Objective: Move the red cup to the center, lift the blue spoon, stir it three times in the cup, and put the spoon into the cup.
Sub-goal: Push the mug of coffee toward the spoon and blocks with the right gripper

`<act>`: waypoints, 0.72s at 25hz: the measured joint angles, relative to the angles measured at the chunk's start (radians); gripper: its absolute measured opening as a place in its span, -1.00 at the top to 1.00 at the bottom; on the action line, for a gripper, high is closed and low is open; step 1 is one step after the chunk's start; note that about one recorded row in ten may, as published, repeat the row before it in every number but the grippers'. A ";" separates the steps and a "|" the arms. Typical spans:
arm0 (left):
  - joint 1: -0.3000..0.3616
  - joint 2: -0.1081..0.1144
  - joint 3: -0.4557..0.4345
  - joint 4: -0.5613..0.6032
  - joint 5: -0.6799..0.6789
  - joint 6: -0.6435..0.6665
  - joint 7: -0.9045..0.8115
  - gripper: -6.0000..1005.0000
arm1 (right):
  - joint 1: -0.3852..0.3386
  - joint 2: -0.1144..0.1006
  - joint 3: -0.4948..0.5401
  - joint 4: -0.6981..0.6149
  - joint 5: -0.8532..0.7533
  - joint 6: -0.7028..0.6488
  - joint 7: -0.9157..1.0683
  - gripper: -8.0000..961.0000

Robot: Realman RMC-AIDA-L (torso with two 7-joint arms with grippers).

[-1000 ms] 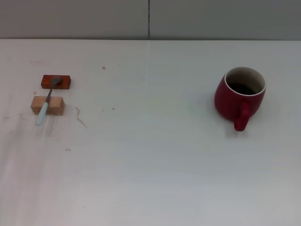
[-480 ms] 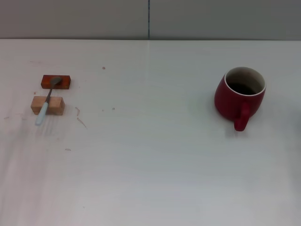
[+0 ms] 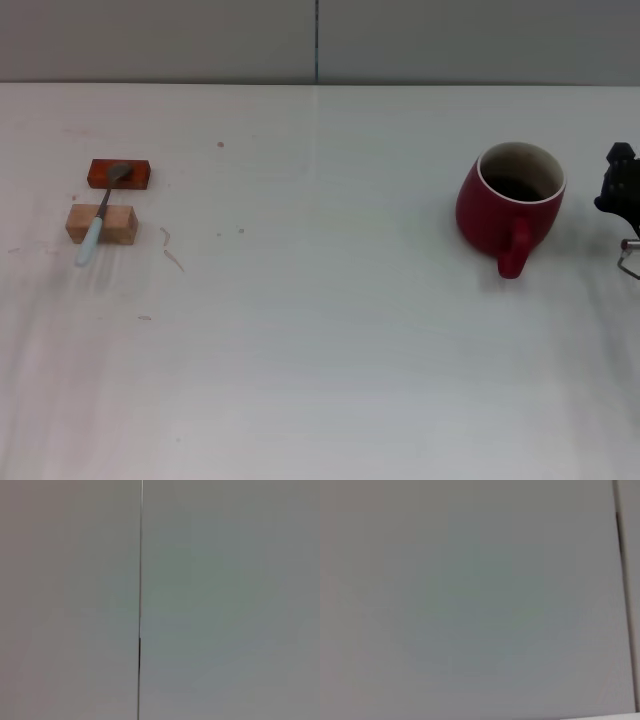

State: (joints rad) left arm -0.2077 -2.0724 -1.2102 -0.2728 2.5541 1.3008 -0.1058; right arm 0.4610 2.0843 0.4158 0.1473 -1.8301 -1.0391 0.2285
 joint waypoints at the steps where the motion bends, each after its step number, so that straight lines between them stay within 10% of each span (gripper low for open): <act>1: -0.001 0.000 0.000 0.001 0.000 0.000 0.000 -0.62 | 0.004 0.000 -0.008 0.004 0.000 0.008 0.000 0.99; 18: -0.008 0.002 0.000 0.001 -0.004 0.000 0.000 -0.61 | 0.005 0.002 -0.044 0.049 -0.038 0.033 0.000 0.99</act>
State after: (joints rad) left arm -0.2158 -2.0708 -1.2103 -0.2714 2.5500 1.3008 -0.1058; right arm 0.4663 2.0862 0.3721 0.1964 -1.8680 -1.0062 0.2285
